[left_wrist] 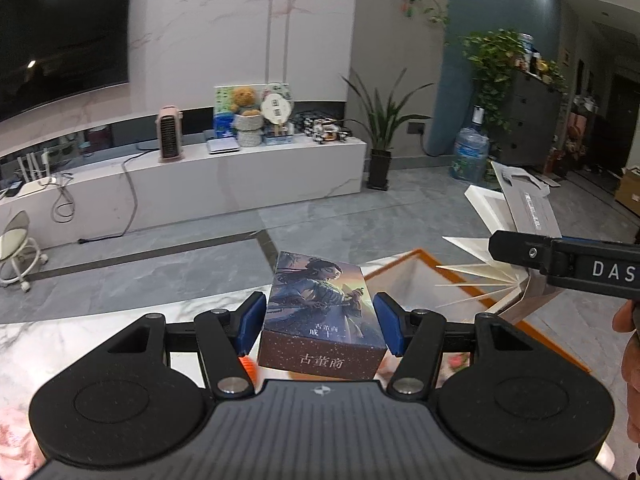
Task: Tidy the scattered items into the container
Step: 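Lift and carry the grey tray and book over the orange box with both tools, then open both tools to drop the grey tray and book into the box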
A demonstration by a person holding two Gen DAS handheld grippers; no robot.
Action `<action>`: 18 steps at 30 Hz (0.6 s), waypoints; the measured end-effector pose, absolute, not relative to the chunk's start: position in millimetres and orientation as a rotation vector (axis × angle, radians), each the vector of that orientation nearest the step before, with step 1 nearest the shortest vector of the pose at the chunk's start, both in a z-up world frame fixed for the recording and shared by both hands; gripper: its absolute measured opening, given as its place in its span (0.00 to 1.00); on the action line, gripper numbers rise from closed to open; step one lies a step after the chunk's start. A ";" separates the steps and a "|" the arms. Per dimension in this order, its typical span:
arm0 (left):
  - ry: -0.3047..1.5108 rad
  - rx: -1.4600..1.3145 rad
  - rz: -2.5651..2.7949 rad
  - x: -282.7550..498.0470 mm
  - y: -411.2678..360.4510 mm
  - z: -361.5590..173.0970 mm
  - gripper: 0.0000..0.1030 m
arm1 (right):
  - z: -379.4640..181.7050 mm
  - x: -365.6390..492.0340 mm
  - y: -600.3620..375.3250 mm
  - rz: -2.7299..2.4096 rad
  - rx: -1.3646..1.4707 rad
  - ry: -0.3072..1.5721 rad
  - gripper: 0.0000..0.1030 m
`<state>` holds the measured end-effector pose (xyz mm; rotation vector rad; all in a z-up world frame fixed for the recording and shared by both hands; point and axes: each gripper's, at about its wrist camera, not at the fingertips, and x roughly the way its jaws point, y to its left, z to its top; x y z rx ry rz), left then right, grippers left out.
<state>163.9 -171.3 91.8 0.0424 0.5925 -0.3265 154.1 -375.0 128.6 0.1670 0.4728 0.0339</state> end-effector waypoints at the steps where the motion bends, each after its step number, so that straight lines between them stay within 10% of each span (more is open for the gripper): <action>1: 0.594 0.044 -0.333 164.5 -175.7 90.7 0.67 | 127.5 154.0 -378.5 0.026 0.167 0.478 0.80; 15: 0.629 0.071 -0.401 174.3 -212.6 77.5 0.67 | 116.5 159.8 -395.3 -0.032 0.162 0.506 0.81; 18: 0.613 0.096 -0.405 170.9 -214.4 78.2 0.70 | 114.5 160.4 -392.8 -0.045 0.141 0.504 0.97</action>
